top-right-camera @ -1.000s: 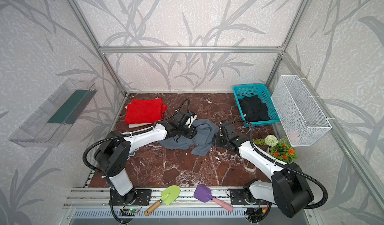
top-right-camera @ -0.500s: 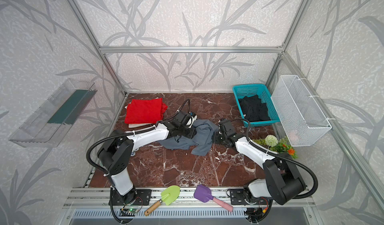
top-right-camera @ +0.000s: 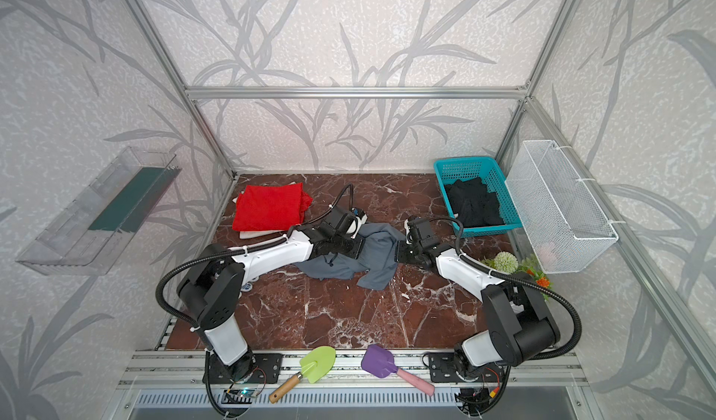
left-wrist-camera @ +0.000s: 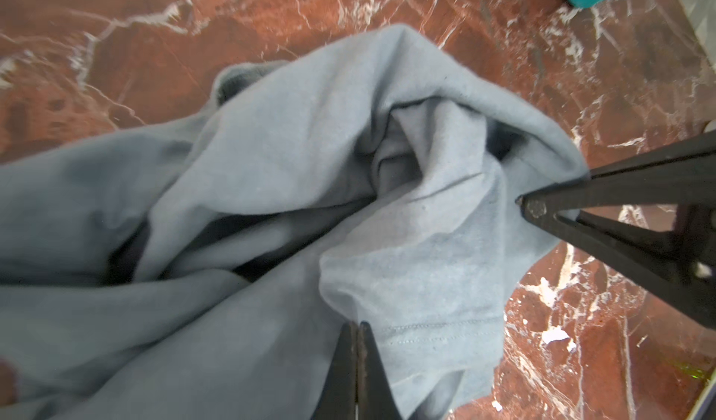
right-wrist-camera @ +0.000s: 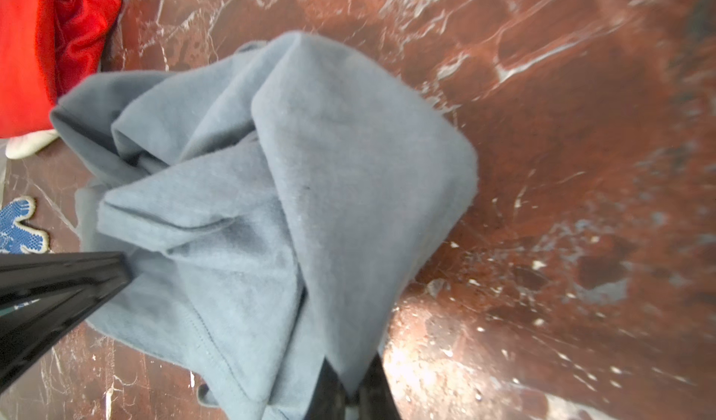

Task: Fold and stack the t-shirts
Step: 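Grasp the grey t-shirt with both grippers at opposite edges, then lift the grey t-shirt with both grippers and stretch it apart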

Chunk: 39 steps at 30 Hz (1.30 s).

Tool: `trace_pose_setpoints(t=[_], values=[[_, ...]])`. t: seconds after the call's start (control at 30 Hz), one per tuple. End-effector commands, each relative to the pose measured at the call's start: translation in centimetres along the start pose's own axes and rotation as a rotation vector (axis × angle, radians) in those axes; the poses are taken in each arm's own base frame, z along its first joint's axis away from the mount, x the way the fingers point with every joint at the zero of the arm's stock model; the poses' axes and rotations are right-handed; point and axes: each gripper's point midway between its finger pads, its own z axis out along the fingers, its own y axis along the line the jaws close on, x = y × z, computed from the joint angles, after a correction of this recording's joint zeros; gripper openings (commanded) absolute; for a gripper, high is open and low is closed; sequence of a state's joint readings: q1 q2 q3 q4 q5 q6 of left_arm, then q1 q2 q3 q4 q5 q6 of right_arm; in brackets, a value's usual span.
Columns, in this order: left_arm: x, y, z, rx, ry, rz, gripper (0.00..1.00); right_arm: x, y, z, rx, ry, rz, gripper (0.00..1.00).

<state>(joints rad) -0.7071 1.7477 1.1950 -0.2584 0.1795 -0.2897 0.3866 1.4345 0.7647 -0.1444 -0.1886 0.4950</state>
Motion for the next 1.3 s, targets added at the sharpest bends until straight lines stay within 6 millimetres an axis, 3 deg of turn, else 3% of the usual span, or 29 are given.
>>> trace_pose_setpoints(t=[0.0, 0.17, 0.3, 0.4, 0.53, 0.63, 0.87, 0.97, 1.1, 1.27], values=[[-2.4, 0.1, -4.5, -0.048, -0.106, 0.016, 0.0, -2.5, 0.3, -3.6, -0.002, -0.092, -0.021, 0.0], [-4.3, 3.0, -10.2, -0.231, -0.231, -0.019, 0.0, -4.6, 0.6, -8.1, 0.008, -0.158, -0.095, 0.0], [-5.3, 4.0, -13.9, -0.295, -0.299, -0.016, 0.0, -5.7, 1.8, -11.0, 0.016, -0.162, -0.174, 0.0], [-6.3, 5.0, -18.0, -0.359, -0.387, -0.02, 0.0, -6.8, 2.4, -13.6, 0.039, -0.201, -0.214, 0.0], [-7.5, 6.4, -24.1, -0.441, -0.526, -0.04, 0.0, -9.1, 2.7, -18.1, 0.105, -0.292, -0.241, 0.0], [-7.1, 7.2, -27.2, -0.485, -0.585, -0.056, 0.0, -11.0, 4.4, -21.9, 0.082, -0.379, -0.26, 0.0], [-3.8, 11.1, -30.2, -0.658, -0.608, -0.136, 0.0, -15.2, 8.7, -30.9, 0.015, -0.605, -0.304, 0.0], [-3.4, 11.9, -31.3, -0.679, -0.635, -0.168, 0.0, -16.3, 10.1, -33.8, -0.028, -0.694, -0.311, 0.0], [-3.9, 12.8, -32.1, -0.691, -0.656, -0.192, 0.0, -17.2, 11.7, -35.0, -0.094, -0.729, -0.31, 0.0], [-4.0, 12.5, -29.7, -0.615, -0.611, -0.207, 0.0, -18.2, 12.1, -35.5, -0.095, -0.754, -0.305, 0.0]])
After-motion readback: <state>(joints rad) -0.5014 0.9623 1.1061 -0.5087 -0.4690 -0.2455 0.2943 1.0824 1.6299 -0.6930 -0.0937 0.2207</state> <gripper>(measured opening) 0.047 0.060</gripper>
